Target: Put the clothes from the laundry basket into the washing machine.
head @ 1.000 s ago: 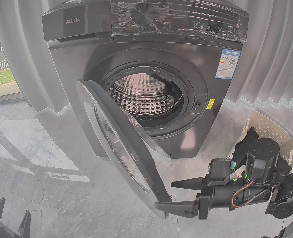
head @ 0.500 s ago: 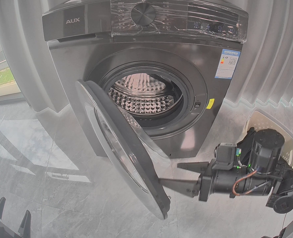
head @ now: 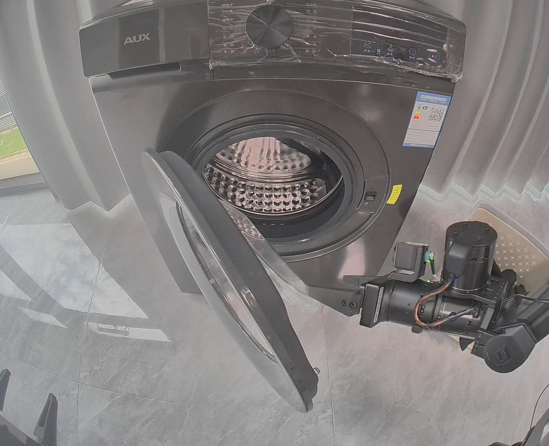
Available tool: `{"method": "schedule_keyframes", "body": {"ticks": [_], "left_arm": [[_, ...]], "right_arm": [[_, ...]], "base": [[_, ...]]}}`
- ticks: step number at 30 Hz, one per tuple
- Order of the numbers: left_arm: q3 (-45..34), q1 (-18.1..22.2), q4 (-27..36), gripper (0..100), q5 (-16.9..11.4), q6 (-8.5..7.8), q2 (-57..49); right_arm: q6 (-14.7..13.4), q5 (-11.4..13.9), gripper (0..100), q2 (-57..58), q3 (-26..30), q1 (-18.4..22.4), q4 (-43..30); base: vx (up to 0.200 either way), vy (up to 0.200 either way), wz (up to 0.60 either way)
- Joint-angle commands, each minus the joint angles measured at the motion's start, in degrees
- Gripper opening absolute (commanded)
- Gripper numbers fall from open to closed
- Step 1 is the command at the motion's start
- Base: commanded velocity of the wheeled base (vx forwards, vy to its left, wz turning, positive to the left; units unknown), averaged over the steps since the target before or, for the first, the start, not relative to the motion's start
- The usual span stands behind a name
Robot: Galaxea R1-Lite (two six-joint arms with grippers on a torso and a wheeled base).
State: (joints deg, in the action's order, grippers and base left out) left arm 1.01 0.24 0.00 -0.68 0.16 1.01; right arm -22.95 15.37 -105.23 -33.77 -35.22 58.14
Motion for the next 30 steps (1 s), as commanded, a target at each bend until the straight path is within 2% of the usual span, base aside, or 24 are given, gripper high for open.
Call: {"method": "schedule_keyframes", "body": {"ticks": [1,4,16,22,30], "left_arm": [[-1.0,0.0,0.0,100,0.0,-0.07,-1.0],[-1.0,0.0,0.0,100,0.0,0.02,-1.0],[-1.0,0.0,0.0,100,0.0,0.02,-1.0],[-1.0,0.0,0.0,100,0.0,0.02,-1.0],[-1.0,0.0,0.0,100,0.0,0.02,-1.0]], "right_arm": [[0.0,-1.1,100,-6.0,-3.4,0.6,0.0],[0.1,-2.1,100,-8.1,-4.9,0.9,0.0],[0.1,-2.2,100,-12.7,-7.3,4.3,0.0],[0.4,-2.1,100,-12.9,-6.0,2.9,0.0],[0.3,-2.1,100,-12.3,-3.8,-1.2,0.3]], "base": [[0.000,0.000,0.00],[0.000,0.000,0.00],[0.000,0.000,0.00],[0.000,0.000,0.00],[0.000,0.000,0.00]]}}
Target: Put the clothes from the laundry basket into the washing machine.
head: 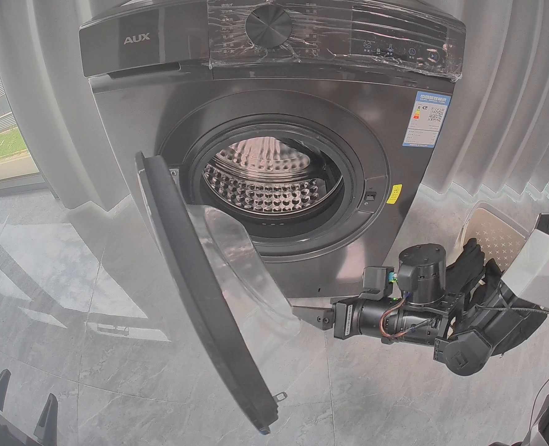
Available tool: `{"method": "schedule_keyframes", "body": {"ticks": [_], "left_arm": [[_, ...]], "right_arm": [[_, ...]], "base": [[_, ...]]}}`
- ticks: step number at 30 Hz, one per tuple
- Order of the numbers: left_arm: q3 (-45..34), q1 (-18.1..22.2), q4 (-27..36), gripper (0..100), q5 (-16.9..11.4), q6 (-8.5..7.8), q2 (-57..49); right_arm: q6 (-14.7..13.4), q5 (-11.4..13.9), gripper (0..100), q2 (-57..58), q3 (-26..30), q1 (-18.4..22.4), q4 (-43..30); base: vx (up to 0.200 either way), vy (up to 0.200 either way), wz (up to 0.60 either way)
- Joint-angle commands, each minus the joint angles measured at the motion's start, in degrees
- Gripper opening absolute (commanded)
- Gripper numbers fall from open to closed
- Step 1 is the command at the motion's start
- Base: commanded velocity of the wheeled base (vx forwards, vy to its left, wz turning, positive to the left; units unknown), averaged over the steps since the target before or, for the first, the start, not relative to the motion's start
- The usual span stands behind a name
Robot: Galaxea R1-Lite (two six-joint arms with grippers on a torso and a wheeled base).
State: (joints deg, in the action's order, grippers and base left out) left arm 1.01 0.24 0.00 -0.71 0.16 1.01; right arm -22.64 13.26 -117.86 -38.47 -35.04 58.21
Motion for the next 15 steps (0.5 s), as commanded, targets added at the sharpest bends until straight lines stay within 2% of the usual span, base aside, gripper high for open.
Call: {"method": "schedule_keyframes", "body": {"ticks": [1,4,8,11,15], "left_arm": [[-1.0,0.0,0.0,100,0.0,0.02,-1.0],[-1.0,0.0,0.0,100,0.0,0.02,-1.0],[-1.0,0.0,0.0,100,0.0,0.02,-1.0],[-1.0,0.0,0.0,100,0.0,-0.07,-1.0],[-1.0,0.0,0.0,100,0.0,-0.07,-1.0]], "right_arm": [[0.0,0.0,100,0.3,0.9,-1.4,0.2],[-0.1,-0.1,100,-0.1,0.2,-1.3,3.8],[-0.2,-0.3,100,-0.7,-1.1,-0.8,3.2],[-0.1,-2.3,100,-1.8,-2.0,-0.6,3.2],[-0.1,-2.5,100,-3.2,-2.7,-0.6,3.2]], "base": [[0.000,0.000,0.00],[0.000,0.000,0.00],[0.000,0.000,0.00],[0.000,0.000,0.00],[0.000,0.000,0.00]]}}
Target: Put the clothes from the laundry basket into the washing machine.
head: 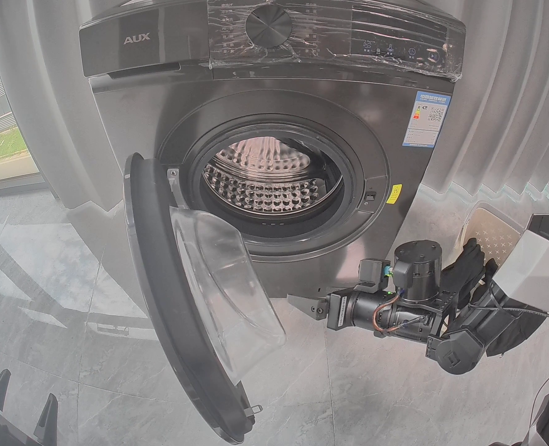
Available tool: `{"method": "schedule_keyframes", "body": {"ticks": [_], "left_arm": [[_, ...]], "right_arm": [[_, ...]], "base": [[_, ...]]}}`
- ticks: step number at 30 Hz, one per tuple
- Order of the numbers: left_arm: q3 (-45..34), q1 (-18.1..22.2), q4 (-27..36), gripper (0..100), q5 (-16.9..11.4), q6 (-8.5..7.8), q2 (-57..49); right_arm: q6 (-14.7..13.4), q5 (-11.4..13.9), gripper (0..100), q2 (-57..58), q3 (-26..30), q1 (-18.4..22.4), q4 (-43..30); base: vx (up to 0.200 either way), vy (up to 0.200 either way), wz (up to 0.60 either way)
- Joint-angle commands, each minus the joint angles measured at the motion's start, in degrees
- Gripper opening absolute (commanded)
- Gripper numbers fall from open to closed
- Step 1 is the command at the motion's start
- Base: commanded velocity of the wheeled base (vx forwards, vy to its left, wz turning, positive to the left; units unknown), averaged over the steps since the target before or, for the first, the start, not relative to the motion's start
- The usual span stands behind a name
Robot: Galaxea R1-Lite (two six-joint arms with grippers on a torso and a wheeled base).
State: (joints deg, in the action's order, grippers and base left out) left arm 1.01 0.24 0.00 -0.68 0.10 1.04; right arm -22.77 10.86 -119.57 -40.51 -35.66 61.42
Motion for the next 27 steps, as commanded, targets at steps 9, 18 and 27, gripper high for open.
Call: {"method": "schedule_keyframes", "body": {"ticks": [9,18,27], "left_arm": [[-1.0,0.0,0.0,100,0.0,-0.01,-1.0],[-1.0,0.0,0.0,100,0.0,0.08,-1.0],[-1.0,0.0,0.0,100,0.0,-0.01,-1.0]], "right_arm": [[0.0,-0.1,100,-3.7,-0.4,-3.4,0.3],[-0.1,-0.1,100,-3.9,-0.4,-6.6,0.7],[-1.4,-0.1,100,-4.2,-3.4,-5.1,0.7]], "base": [[0.000,0.000,0.00],[0.000,0.000,0.00],[-0.178,0.000,0.00]]}}
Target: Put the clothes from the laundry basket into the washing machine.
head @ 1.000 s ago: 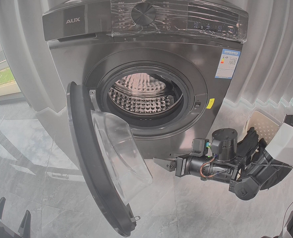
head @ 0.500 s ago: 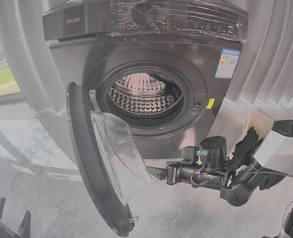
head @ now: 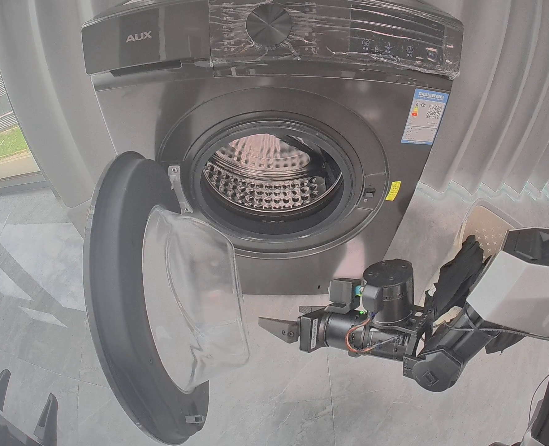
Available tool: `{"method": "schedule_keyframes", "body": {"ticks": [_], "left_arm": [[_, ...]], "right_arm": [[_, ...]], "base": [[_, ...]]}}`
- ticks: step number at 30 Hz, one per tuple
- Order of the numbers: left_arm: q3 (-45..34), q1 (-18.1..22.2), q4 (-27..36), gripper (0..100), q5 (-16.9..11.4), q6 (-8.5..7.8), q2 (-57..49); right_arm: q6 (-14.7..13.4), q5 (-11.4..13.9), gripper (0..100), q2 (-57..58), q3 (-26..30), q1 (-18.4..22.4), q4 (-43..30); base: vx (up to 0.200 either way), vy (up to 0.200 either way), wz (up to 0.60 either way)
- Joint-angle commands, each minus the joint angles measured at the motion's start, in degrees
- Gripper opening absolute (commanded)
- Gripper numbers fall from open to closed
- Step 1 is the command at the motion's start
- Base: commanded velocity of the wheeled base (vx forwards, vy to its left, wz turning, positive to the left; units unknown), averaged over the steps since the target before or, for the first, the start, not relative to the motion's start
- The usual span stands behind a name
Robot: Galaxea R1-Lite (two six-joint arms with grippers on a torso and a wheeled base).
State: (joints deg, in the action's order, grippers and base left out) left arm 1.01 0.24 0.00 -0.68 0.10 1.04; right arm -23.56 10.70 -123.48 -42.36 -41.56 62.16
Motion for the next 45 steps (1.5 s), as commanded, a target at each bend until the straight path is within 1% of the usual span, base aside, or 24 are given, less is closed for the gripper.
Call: {"method": "schedule_keyframes", "body": {"ticks": [1,2,5,10,15,25,30,38,43,45], "left_arm": [[-1.0,0.0,0.0,100,0.0,-0.01,-1.0],[-1.0,0.0,0.0,100,0.0,-0.01,-1.0],[-1.0,0.0,0.0,100,0.0,-0.01,-1.0],[-1.0,0.0,0.0,100,0.1,-0.01,-1.0],[-1.0,0.0,0.0,100,0.1,-0.01,-1.0],[-1.0,0.0,0.0,100,0.1,-0.01,-1.0],[-0.9,0.0,0.0,100,0.1,-0.10,-1.0],[-1.0,0.0,0.0,100,0.1,-0.10,-1.0],[-1.0,0.0,0.0,100,0.1,-0.10,-1.0],[-1.0,0.0,0.0,100,0.1,-0.01,-1.0]], "right_arm": [[-0.6,0.0,100,-0.3,-1.6,0.8,0.0],[-0.8,0.0,100,-1.0,-2.7,1.7,-0.3],[-0.8,0.0,100,-1.9,-3.8,1.5,-0.9],[-0.8,-0.1,100,-5.1,-7.5,-0.8,-1.0],[-0.8,-0.5,100,-7.1,-11.1,-1.9,-2.7],[-1.0,-0.7,100,-8.4,-11.9,-3.3,-2.1],[-1.0,-0.8,100,-8.4,-12.0,-3.2,-2.1],[-0.9,-0.9,100,-10.0,-14.3,-3.4,-2.8],[-1.0,-0.9,100,-11.1,-16.2,-5.6,-2.9],[-2.0,-1.8,100,-11.1,-16.5,-6.4,-2.8]], "base": [[-0.200,0.000,0.00],[0.000,0.000,0.00],[0.000,0.000,0.00],[0.000,0.000,0.00],[0.000,0.000,0.00],[0.000,0.000,0.00],[0.000,0.000,0.00],[0.000,0.000,0.00],[0.000,0.000,0.00],[0.000,0.000,0.00]]}}
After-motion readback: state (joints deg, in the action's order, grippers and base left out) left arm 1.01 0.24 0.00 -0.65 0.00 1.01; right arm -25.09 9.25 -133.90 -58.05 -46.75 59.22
